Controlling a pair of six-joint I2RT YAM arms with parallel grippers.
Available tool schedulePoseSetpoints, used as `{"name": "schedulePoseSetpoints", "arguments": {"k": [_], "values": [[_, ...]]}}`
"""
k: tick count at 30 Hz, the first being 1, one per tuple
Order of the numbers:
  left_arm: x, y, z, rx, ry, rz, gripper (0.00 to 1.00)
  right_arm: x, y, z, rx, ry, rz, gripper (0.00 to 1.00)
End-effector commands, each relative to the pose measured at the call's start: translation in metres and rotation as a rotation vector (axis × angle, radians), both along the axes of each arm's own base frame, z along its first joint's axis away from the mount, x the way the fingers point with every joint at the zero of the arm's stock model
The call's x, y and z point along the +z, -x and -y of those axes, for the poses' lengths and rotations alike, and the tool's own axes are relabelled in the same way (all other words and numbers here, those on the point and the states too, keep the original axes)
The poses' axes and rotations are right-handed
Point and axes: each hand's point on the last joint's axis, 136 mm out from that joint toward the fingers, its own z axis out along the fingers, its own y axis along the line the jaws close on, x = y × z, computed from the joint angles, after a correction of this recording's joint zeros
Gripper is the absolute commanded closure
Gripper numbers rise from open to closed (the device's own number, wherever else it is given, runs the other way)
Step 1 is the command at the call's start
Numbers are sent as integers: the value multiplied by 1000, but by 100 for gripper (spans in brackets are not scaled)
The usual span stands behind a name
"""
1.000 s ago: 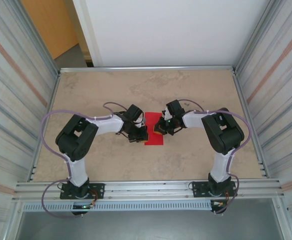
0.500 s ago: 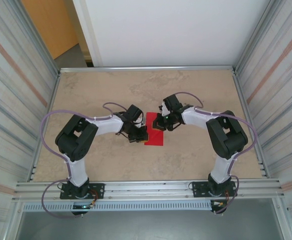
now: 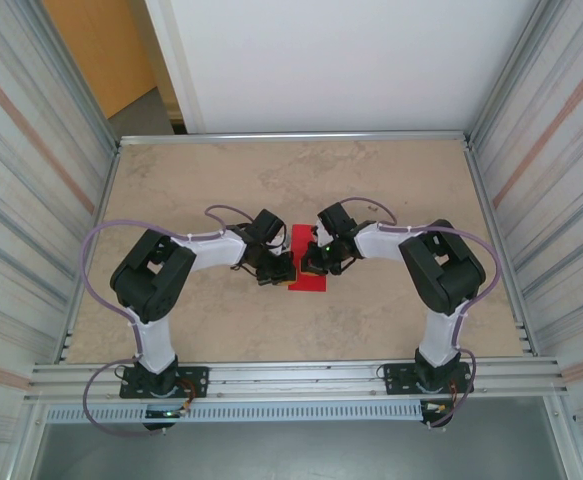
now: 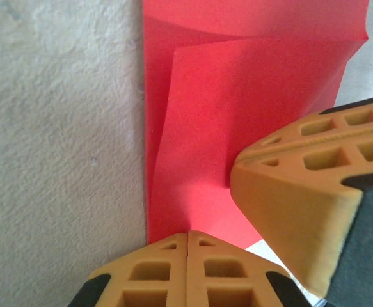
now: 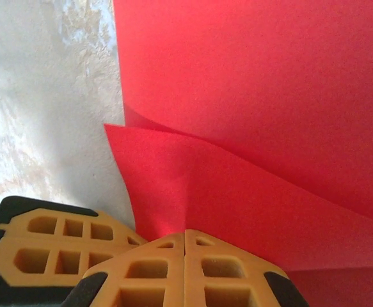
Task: Fold a paper plane with a square sheet of paper (pick it up from the middle)
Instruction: Fold the triangle a second time at the center of the table, then pick up the paper from the center of the table.
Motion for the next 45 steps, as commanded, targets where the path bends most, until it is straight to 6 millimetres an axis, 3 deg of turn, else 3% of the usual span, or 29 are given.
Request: {"name": "schedulePoseSetpoints", "arguments": {"k": [1,9,13,16,19,22,25,32,37,45], "values": [[-36,31,-37,31,-166,-132,100,-11,-6,18,-49,27,-9,98],[-46,45,-46,41,-185,-165,100,-17,-52,86,-251,25,-10,97],[-40,41,-43,41,-172,-147,100,-5,-74,108,-314,12,8,97],[-22,28,-30,33,-123,-111,100,15,-75,104,-289,16,48,96],[9,9,-11,27,-44,-43,99,30,-64,98,-269,30,71,93],[37,-11,2,30,15,34,90,36,-48,90,-271,40,69,88],[49,-26,7,43,55,86,86,36,-31,79,-290,30,43,77],[35,-48,8,76,90,78,83,30,-8,53,-322,-5,-2,63],[20,-57,7,99,71,58,83,25,-9,44,-338,-30,-29,64],[-5,-48,-8,160,-4,-13,85,21,-19,42,-385,-34,-38,66]]}}
